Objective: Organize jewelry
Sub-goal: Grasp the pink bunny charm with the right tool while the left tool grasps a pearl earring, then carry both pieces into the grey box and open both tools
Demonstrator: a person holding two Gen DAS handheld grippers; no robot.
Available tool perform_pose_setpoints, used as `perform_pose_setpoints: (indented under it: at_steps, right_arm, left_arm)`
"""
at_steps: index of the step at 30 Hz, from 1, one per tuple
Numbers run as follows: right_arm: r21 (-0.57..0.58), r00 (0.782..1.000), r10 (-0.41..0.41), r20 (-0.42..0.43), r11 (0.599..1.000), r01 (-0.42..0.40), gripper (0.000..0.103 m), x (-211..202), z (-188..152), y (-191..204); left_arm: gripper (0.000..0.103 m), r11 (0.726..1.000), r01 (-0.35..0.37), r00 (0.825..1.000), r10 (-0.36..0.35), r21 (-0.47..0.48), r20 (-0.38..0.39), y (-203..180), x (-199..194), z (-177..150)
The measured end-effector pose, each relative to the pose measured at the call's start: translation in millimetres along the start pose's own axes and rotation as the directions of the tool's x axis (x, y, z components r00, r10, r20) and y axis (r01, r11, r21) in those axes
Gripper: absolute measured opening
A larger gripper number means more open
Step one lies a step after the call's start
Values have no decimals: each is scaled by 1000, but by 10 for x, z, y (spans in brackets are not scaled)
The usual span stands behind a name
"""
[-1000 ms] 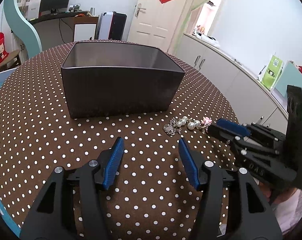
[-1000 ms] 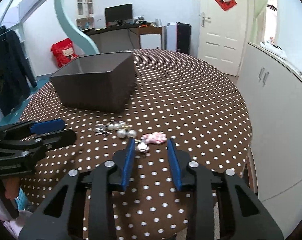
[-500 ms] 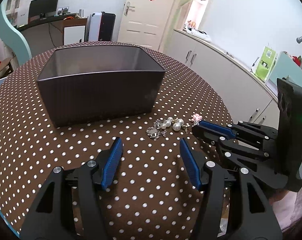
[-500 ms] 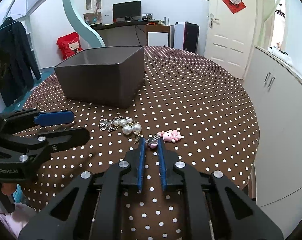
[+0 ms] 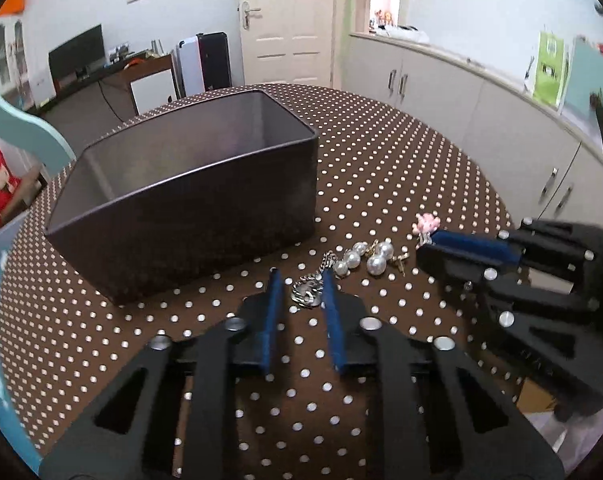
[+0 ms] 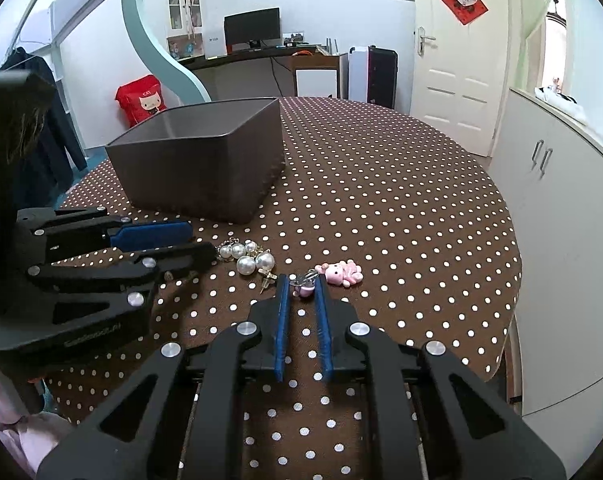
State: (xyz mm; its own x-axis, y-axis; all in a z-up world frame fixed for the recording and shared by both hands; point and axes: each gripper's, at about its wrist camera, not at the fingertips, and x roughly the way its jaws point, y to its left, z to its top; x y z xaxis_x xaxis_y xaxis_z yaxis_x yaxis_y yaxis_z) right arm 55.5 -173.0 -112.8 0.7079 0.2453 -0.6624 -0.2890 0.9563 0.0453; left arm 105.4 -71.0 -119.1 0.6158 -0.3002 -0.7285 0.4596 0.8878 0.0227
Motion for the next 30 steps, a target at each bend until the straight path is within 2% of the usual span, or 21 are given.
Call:
perform_pose_setpoints:
  at_steps: [3, 4, 5, 7, 12, 19, 30]
  right_arm:
    - [15, 1000, 9, 0, 1000, -9, 12, -11, 5, -19]
    - [28, 1000, 17, -1, 999, -17, 12, -15, 12, -42]
    - [37, 1000, 21, -1, 999, -21, 12, -18, 17, -56]
    - [48, 1000, 15, -3, 999, -15, 11, -34, 23, -73]
    - [64, 1000, 8, -3, 998, -8, 11, -74, 33, -116]
    - [65, 1000, 4, 21, 998, -6, 11, -195, 103, -131]
    - [32, 996, 11, 84, 999, -13, 11, -435, 431, -37]
  left_arm:
    - [13, 1000, 6, 1000, -6, -4, -6, 32, -5, -13]
    - [4, 1000, 9, 1000, -9, -16, -1, 63, -17, -22]
    - [3, 999, 15, 1000, -15, -30, 4, 101, -31, -29]
    - [2, 997, 41, 999, -41, -61, 2, 181, -50, -45]
    - [2, 994, 49, 999, -48, -93, 16, 277, -128, -90]
    - [2, 991, 72, 996, -65, -116, 69, 334, -380, -63]
    - [2, 988, 54, 991, -35, -146, 131, 506, -801, 128]
